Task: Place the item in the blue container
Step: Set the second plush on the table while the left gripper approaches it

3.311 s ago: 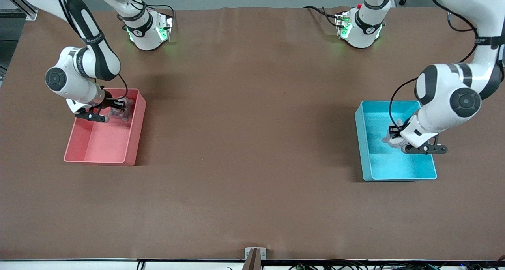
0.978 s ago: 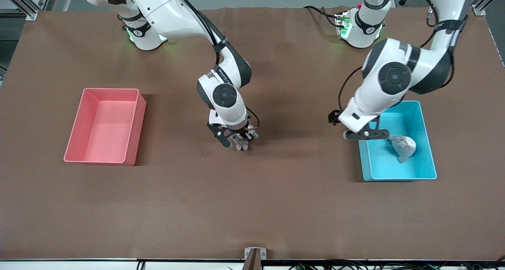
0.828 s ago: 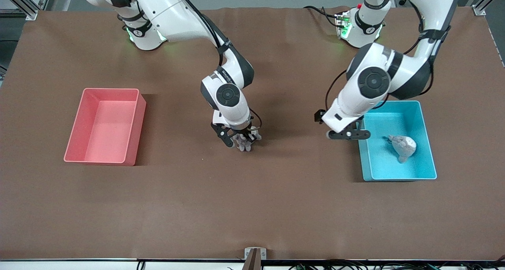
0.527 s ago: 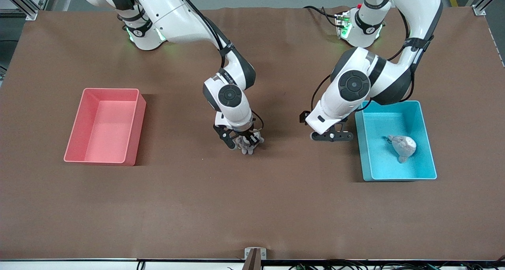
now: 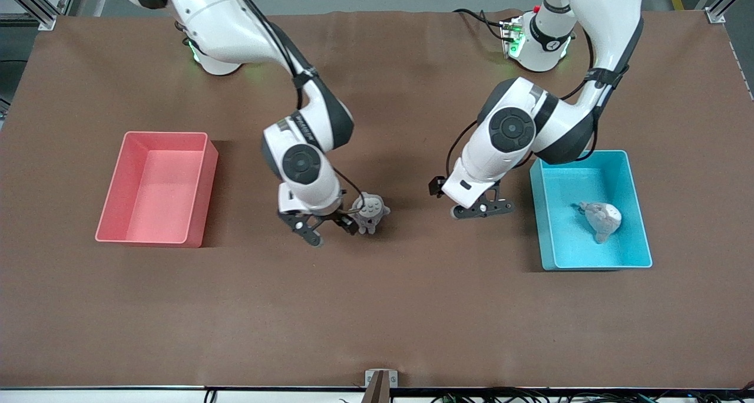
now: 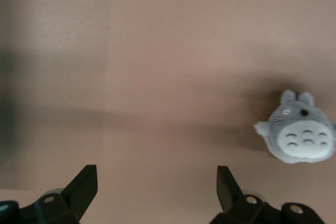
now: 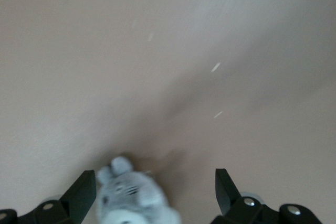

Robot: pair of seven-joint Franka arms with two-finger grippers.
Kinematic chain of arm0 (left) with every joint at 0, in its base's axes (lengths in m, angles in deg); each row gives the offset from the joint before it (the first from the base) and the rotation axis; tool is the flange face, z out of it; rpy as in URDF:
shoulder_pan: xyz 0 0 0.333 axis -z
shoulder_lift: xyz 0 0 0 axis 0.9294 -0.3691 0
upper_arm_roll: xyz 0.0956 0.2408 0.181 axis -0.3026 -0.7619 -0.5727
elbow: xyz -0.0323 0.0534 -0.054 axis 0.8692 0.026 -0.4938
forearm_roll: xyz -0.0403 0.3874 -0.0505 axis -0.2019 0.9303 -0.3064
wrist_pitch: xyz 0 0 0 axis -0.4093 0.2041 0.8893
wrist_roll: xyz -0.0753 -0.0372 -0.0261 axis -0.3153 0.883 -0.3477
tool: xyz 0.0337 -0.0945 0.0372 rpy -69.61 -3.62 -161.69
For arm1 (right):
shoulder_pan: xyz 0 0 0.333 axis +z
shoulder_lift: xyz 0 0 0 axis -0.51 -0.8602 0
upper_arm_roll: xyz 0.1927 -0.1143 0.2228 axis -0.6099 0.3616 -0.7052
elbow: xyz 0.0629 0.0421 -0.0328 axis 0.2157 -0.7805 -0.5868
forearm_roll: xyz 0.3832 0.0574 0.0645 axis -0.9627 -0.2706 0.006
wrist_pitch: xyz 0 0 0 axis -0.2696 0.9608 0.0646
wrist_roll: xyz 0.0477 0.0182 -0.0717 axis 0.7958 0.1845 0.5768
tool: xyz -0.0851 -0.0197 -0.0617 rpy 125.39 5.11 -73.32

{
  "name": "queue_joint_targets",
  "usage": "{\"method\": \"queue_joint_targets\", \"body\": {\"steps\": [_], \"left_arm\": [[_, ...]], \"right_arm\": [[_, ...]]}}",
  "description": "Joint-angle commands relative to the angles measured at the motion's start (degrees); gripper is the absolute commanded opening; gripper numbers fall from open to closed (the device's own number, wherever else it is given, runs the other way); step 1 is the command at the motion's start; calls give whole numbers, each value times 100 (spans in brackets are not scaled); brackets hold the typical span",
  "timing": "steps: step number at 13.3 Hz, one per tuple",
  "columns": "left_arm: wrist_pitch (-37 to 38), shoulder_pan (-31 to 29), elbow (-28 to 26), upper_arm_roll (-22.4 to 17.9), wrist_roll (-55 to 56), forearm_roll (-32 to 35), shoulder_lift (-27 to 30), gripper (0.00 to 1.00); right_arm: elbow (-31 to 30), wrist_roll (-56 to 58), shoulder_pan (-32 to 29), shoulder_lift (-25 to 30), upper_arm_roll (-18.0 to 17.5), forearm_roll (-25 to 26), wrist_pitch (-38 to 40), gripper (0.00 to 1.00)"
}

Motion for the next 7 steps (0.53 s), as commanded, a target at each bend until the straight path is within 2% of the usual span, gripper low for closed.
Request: {"method": "queue_joint_targets", "body": {"steps": [1, 4, 7], "left_arm": [[-6, 249, 371, 0, 335, 79, -293, 100], [-76, 653, 871, 0, 1107, 210, -767, 100], [-427, 1110, 1416, -44, 1784, 369, -1382, 100]], "right_arm": [[-405, 1457, -690, 734, -109, 81, 660, 100], [-431, 3391, -1569, 1192, -100, 116, 1416, 100], [-423, 4860, -2264, 1544, -108, 774, 1962, 100]]}}
